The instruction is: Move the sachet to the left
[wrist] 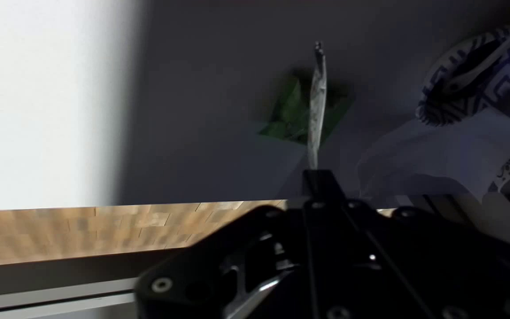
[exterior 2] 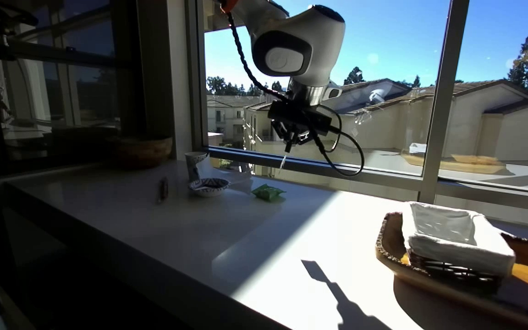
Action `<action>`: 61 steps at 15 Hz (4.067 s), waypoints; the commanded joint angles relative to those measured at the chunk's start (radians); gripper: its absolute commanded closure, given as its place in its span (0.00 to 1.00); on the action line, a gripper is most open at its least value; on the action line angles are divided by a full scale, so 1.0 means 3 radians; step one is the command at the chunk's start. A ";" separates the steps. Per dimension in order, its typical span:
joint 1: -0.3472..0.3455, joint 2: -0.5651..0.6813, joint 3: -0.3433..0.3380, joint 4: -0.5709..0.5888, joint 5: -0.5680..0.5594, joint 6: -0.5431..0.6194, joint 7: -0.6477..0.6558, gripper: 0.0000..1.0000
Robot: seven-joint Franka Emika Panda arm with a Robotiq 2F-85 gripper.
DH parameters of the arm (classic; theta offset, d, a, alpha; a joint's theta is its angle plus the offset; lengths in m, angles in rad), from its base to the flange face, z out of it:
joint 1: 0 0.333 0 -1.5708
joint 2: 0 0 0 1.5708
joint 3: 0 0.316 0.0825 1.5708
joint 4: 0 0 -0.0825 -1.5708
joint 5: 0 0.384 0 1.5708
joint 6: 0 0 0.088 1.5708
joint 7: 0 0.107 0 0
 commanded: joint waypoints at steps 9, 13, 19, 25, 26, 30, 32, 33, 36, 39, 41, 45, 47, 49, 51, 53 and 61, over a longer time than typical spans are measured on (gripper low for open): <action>0.0477 -0.0191 -0.0125 -0.0020 0.0614 -0.0158 -0.0380 0.99; 0.0529 -0.0147 -0.0097 0.0089 0.0843 -0.0232 -0.0668 1.00; 0.0894 -0.0045 0.0115 0.0533 0.0964 -0.0631 -0.1006 1.00; 0.1189 0.0231 0.0337 0.1059 0.0879 -0.1183 -0.1234 1.00; 0.1235 0.0327 0.0378 0.1176 0.0849 -0.1268 -0.1263 1.00; 0.1433 0.0718 0.0550 0.1696 0.0614 -0.1610 -0.1245 1.00; 0.1539 0.0929 0.0635 0.1990 0.0424 -0.1781 -0.1190 1.00; 0.1453 0.0652 0.0601 0.1599 0.0610 -0.1575 -0.1240 1.00; 0.1484 0.0719 0.0628 0.1668 0.0591 -0.1577 -0.1225 0.99; 0.1441 0.0703 0.0609 0.1668 0.0594 -0.1578 -0.1226 1.00; 0.1471 0.0735 0.0610 0.1731 0.0515 -0.1606 -0.1170 1.00; 0.1609 0.0926 0.0687 0.1996 0.0221 -0.1818 -0.0987 1.00; 0.1700 0.1017 0.0715 0.2118 -0.0031 -0.1915 -0.0807 1.00; 0.1784 0.1115 0.0759 0.2237 -0.0263 -0.2004 -0.0648 1.00; 0.1863 0.1221 0.0812 0.2355 -0.0479 -0.2068 -0.0498 1.00; 0.1939 0.1342 0.0884 0.2481 -0.0685 -0.2118 -0.0404 1.00; 0.2216 0.1785 0.1071 0.2873 -0.1380 -0.2297 -0.0133 1.00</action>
